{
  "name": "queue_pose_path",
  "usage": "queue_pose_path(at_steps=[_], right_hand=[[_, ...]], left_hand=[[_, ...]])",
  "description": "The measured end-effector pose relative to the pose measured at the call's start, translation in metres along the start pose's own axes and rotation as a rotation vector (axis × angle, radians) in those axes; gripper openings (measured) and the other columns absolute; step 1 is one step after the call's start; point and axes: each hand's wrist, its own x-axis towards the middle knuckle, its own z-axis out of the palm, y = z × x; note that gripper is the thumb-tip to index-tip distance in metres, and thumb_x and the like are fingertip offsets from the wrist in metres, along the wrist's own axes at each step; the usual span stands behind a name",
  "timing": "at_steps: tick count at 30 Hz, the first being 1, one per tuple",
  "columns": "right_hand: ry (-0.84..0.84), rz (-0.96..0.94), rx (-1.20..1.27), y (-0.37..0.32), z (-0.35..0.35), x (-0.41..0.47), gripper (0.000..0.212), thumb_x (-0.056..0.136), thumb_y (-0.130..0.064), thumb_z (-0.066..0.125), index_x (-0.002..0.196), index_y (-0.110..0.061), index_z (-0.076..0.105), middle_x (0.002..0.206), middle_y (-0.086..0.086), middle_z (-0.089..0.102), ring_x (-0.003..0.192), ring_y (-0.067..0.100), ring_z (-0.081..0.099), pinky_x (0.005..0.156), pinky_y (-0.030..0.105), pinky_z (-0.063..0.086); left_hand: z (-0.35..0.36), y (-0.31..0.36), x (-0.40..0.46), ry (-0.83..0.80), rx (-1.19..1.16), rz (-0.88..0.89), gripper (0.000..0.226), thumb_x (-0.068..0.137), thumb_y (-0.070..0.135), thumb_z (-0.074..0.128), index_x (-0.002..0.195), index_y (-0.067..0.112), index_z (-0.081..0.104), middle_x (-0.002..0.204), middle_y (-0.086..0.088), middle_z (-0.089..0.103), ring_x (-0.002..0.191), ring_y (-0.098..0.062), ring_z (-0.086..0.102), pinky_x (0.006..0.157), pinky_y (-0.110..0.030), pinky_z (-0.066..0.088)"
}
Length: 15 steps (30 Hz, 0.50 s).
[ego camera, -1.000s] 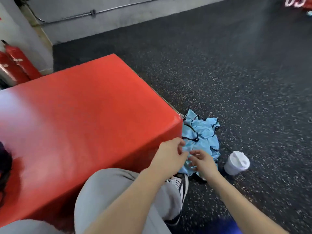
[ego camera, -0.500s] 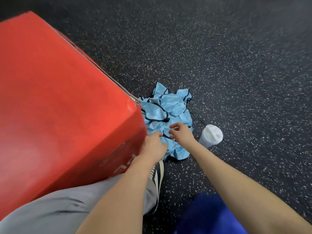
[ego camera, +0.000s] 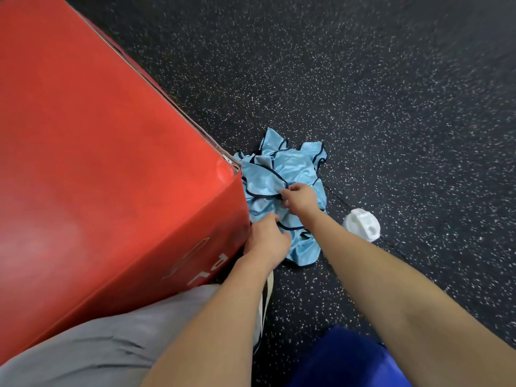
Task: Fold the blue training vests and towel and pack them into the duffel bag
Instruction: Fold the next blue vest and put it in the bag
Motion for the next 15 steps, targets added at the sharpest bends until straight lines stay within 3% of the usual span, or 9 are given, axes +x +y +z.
queue_pose_path(at_steps=[3, 12, 15], right_hand=[[-0.047, -0.006, 0.115, -0.006, -0.011, -0.017, 0.014, 0.084, -0.015, 0.069, 0.08, -0.016, 0.055, 0.076, 0.003, 0.065, 0.065, 0.019, 0.062, 0.058, 0.03, 0.044], [-0.091, -0.202, 0.149, -0.057, -0.067, -0.104, 0.012, 0.088, -0.016, 0.069, 0.082, -0.012, 0.059, 0.079, 0.002, 0.065, 0.078, 0.013, 0.068, 0.066, 0.029, 0.051], [-0.107, -0.275, 0.182, -0.085, -0.08, -0.14, 0.014, 0.089, -0.012, 0.067, 0.078, -0.012, 0.059, 0.077, 0.004, 0.063, 0.075, 0.013, 0.065, 0.066, 0.03, 0.054]], left_hand=[[-0.007, 0.003, -0.006, 0.021, -0.018, 0.021, 0.043, 0.092, 0.028, 0.062, 0.135, 0.023, 0.055, 0.124, -0.004, 0.065, 0.112, -0.026, 0.062, 0.088, -0.03, 0.048], [-0.039, 0.025, -0.051, 0.125, -0.062, 0.136, 0.057, 0.092, 0.022, 0.065, 0.145, 0.022, 0.045, 0.134, -0.005, 0.057, 0.124, -0.025, 0.054, 0.099, -0.035, 0.047], [-0.049, 0.027, -0.073, 0.193, -0.081, 0.217, 0.062, 0.091, 0.02, 0.064, 0.148, 0.023, 0.04, 0.137, -0.004, 0.052, 0.123, -0.025, 0.053, 0.101, -0.038, 0.047]])
